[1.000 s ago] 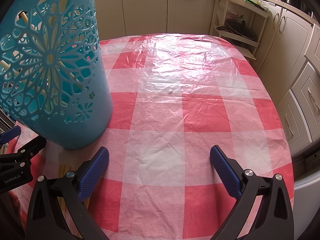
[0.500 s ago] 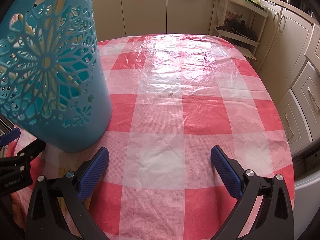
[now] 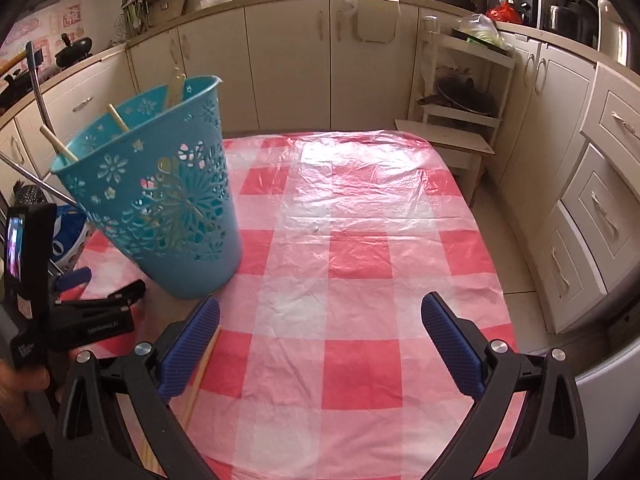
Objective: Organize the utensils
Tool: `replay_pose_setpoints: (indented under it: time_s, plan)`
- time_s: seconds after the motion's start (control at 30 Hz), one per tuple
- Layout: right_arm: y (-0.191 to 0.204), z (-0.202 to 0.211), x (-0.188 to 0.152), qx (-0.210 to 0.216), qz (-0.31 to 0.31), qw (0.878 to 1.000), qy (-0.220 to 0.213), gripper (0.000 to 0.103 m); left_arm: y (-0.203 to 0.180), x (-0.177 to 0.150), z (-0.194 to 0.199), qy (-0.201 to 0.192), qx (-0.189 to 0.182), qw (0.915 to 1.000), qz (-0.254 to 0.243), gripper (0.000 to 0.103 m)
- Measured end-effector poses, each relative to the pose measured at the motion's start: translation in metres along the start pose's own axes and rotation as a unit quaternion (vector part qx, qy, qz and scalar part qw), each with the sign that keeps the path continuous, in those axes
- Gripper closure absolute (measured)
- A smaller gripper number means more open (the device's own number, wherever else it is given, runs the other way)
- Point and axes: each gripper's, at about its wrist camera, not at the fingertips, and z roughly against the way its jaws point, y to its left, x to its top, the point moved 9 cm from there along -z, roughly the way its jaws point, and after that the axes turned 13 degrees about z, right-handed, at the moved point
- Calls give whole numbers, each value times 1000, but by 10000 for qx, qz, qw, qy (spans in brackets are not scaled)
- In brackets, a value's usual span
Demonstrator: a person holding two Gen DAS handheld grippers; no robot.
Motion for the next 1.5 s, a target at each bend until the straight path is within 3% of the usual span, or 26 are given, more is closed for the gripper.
replay_pose_setpoints:
  time_s: [0.37,0.6,0.77,1.5]
  plan:
    - [32,-34,-4,449,-145,9986,221,6,-5,1,0,-9,26,10000,41,7]
    - [12,-50,-9,-147,-149,9990,383,6,-5,1,1,-9,28,10000,39,7]
    - [-3,-72,-23,-88,-501,9957,780,6,-5,0,1,-3,12,10000,24,7]
    - [5,-76,-24,-169,-279,9961,820,6,-10,-5,4,0,-2,10000,-37,7]
